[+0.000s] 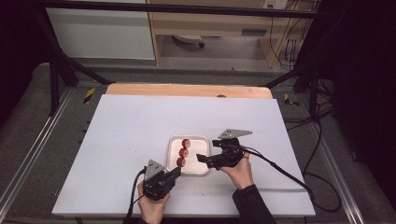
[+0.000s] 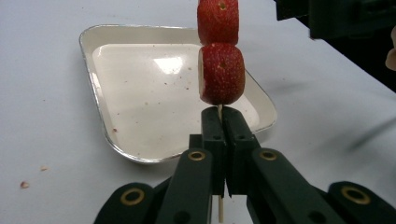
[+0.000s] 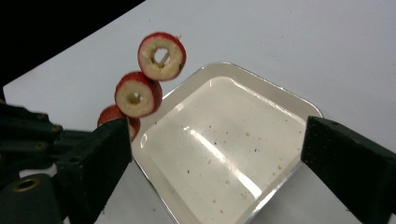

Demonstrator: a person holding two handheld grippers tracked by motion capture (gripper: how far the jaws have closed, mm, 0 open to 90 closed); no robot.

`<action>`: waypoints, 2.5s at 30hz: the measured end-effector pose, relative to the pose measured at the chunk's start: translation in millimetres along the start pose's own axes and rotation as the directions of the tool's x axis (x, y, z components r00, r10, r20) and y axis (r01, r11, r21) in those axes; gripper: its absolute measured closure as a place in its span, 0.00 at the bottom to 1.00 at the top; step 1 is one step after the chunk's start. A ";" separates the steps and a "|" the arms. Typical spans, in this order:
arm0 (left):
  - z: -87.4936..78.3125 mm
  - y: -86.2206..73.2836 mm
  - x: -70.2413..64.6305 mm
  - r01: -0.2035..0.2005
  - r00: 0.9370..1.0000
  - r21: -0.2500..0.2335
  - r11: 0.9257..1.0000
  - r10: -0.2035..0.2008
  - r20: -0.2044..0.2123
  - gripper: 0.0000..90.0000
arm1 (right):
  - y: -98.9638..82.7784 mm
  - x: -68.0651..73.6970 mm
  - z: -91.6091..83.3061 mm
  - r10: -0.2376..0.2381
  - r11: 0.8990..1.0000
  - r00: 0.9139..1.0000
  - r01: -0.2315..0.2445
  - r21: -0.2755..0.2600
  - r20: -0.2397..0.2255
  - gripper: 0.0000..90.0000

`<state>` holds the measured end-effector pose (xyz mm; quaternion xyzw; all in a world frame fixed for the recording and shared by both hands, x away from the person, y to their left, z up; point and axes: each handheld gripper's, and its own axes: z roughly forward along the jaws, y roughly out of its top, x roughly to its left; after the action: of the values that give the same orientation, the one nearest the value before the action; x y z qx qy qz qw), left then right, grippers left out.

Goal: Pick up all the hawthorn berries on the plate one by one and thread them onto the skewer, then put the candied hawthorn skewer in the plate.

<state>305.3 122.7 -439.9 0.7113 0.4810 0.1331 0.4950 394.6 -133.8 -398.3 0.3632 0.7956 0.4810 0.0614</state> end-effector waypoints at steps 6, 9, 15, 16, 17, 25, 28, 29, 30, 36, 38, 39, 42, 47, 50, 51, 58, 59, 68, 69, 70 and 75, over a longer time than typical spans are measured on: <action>-3.5 6.6 7.3 -0.049 0.999 0.023 0.999 0.049 -0.002 0.98 | -14.1 -11.9 -11.2 -0.028 0.998 0.999 0.026 0.050 0.026 0.03; -5.6 11.7 11.0 -0.070 0.998 0.035 0.997 0.070 -0.002 0.98 | -23.0 -18.7 -17.3 -0.035 0.997 0.999 0.033 0.068 0.039 0.02; -7.9 22.6 16.0 -0.108 0.994 0.055 0.993 0.109 -0.016 0.98 | -37.6 -29.5 -28.0 -0.044 0.997 0.997 0.039 0.073 0.059 0.01; -7.8 24.6 17.0 -0.114 0.993 0.063 0.991 0.116 -0.015 0.98 | -39.6 -30.5 -29.8 -0.045 0.996 0.997 0.040 0.075 0.065 0.01; -7.5 26.4 17.4 -0.113 0.993 0.070 0.991 0.115 -0.013 0.98 | -42.0 -31.4 -31.7 -0.050 0.996 0.996 0.045 0.071 0.072 0.01; -1.3 42.6 16.1 -0.147 0.989 0.109 0.983 0.149 -0.012 0.98 | -58.6 -40.6 -46.2 -0.067 0.995 0.992 0.059 0.081 0.111 0.01; 1.4 49.4 14.8 -0.161 0.986 0.131 0.978 0.164 -0.016 0.98 | -63.8 -43.7 -51.4 -0.067 0.995 0.991 0.057 0.082 0.118 0.01; 2.5 52.3 14.5 -0.167 0.985 0.139 0.976 0.171 -0.014 0.98 | -65.0 -44.8 -53.1 -0.067 0.995 0.990 0.057 0.086 0.125 0.01; 4.0 55.2 13.9 -0.170 0.985 0.145 0.975 0.174 -0.018 0.98 | -66.1 -45.7 -54.8 -0.068 0.994 0.989 0.057 0.089 0.129 0.01; 17.4 68.4 11.8 -0.209 0.975 0.206 0.956 0.221 -0.033 0.98 | -73.7 -52.5 -63.1 -0.058 0.996 0.987 0.046 0.079 0.148 0.01; 22.3 69.8 13.0 -0.210 0.974 0.223 0.952 0.223 -0.034 0.98 | -76.0 -54.2 -64.7 -0.055 0.996 0.987 0.043 0.080 0.151 0.01; 24.7 70.2 13.8 -0.210 0.974 0.230 0.950 0.223 -0.034 0.98 | -77.1 -54.9 -65.6 -0.054 0.996 0.987 0.042 0.080 0.153 0.01; 33.4 70.1 16.7 -0.214 0.973 0.262 0.941 0.230 -0.032 0.98 | -81.0 -57.7 -67.8 -0.048 0.996 0.986 0.036 0.076 0.158 0.01; 44.7 66.7 18.2 -0.227 0.966 0.314 0.922 0.253 -0.044 0.98 | -86.8 -59.6 -70.5 -0.045 0.996 0.986 0.033 0.078 0.161 0.01; 50.8 64.0 16.2 -0.232 0.963 0.348 0.909 0.266 -0.053 0.98 | -88.8 -59.6 -71.2 -0.047 0.996 0.986 0.033 0.088 0.157 0.01; 52.8 63.0 15.6 -0.235 0.961 0.360 0.903 0.271 -0.053 0.98 | -89.0 -59.7 -71.5 -0.048 0.995 0.986 0.034 0.090 0.157 0.01; 62.3 55.2 12.5 -0.251 0.948 0.412 0.876 0.308 -0.077 0.98 | -89.5 -59.3 -71.7 -0.048 0.996 0.987 0.034 0.088 0.155 0.01; 62.9 54.5 12.2 -0.250 0.948 0.416 0.874 0.308 -0.077 0.98 | -89.6 -59.3 -71.5 -0.047 0.995 0.987 0.032 0.092 0.157 0.01; 67.7 49.3 8.5 -0.276 0.937 0.434 0.858 0.341 -0.080 0.97 | -89.8 -59.3 -71.6 -0.042 0.995 0.987 0.027 0.094 0.157 0.01; 67.6 49.3 8.7 -0.275 0.937 0.434 0.858 0.340 -0.078 0.97 | -89.8 -59.4 -71.6 -0.045 0.995 0.986 0.031 0.092 0.159 0.01; 67.2 49.6 9.0 -0.276 0.937 0.434 0.858 0.341 -0.078 0.94 | -89.9 -59.3 -71.6 -0.045 0.995 0.986 0.031 0.092 0.159 0.01; 60.0 58.1 15.5 -0.266 0.951 0.403 0.876 0.306 -0.038 0.76 | -90.1 -58.4 -72.1 -0.038 0.995 0.986 0.024 0.092 0.162 0.01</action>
<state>385.1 98.0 -424.5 0.8517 0.4116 0.1413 0.2919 358.2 -247.6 -447.8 0.3915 0.8142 0.4124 0.1176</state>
